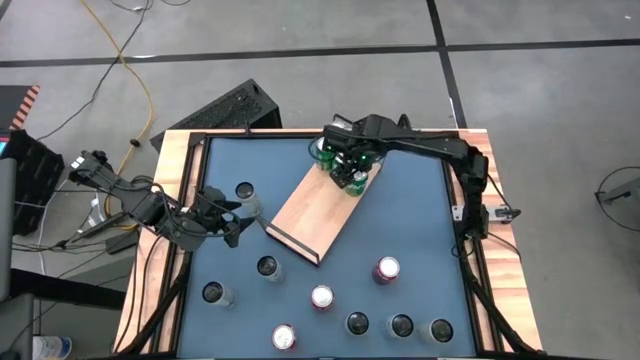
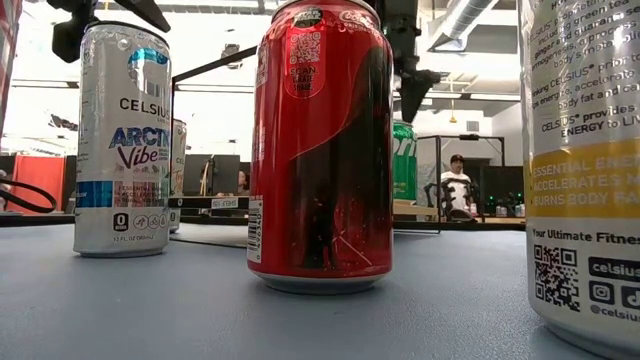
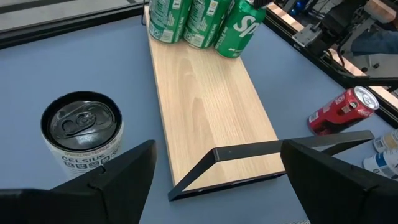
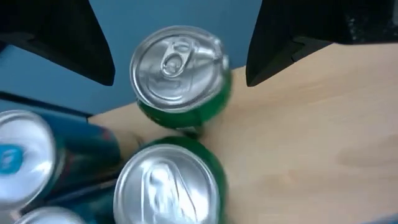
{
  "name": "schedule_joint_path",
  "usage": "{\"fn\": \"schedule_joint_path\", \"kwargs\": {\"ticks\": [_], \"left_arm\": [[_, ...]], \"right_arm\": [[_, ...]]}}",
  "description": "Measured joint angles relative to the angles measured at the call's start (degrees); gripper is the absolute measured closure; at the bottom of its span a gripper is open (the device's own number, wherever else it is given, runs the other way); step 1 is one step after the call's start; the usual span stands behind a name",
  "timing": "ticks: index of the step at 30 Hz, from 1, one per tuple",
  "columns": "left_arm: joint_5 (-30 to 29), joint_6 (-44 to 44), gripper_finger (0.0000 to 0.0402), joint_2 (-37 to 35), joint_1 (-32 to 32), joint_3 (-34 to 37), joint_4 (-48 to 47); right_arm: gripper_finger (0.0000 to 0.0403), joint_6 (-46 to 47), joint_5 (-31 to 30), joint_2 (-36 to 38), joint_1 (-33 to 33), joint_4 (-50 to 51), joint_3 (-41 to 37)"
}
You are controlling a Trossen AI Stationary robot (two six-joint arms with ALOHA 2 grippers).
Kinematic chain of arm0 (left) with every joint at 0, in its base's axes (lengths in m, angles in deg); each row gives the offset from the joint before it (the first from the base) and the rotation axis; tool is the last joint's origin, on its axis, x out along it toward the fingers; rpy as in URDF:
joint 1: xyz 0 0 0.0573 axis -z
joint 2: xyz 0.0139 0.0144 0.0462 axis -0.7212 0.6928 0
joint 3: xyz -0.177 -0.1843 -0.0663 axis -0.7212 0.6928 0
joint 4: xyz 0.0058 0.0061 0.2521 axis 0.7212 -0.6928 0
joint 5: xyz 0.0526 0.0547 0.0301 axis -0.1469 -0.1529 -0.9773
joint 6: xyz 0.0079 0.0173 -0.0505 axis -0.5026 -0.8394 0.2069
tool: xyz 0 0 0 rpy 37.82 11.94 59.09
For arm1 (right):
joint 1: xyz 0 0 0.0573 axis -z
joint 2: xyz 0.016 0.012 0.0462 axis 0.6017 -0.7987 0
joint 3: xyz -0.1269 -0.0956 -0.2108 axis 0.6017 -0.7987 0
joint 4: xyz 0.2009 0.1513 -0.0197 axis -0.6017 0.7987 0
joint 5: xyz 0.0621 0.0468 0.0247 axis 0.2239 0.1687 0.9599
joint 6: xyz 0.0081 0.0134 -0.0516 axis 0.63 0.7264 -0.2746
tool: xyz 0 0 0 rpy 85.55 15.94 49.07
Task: Place canned beverage on shelf
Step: Put green soda can on the shelf aligned with the other green soda cans
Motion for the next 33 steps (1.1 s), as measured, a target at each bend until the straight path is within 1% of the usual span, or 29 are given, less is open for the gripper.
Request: {"fn": "schedule_joint_path", "kwargs": {"ticks": [2,7,16,29,33], "left_arm": [[0.0,0.0,0.0072,-0.01,0.0,0.0,-0.01],[0.0,0.03,0.0072,-0.01,0.01,0.0,-0.01],[0.0,0.87,0.0072,-0.01,0.01,0.0,-0.08],[0.0,0.87,0.0072,0.0,0.0,0.0,-0.07],[0.0,0.87,0.0072,0.0,0.0,0.0,-0.07]], "right_arm": [[0.0057,-0.32,0.41,0.05,0.04,-0.05,-1.65],[0.0057,-0.71,1.32,0.55,-0.09,-3.79,-2.23],[0.0066,-2.4,1.2,0.5,-0.07,-2.4,-2.28],[0.0132,-4.5,1.91,0.46,-0.07,-1.16,-2.3],[0.016,-6.43,2.15,0.46,-0.09,0.72,-2.23]]}}
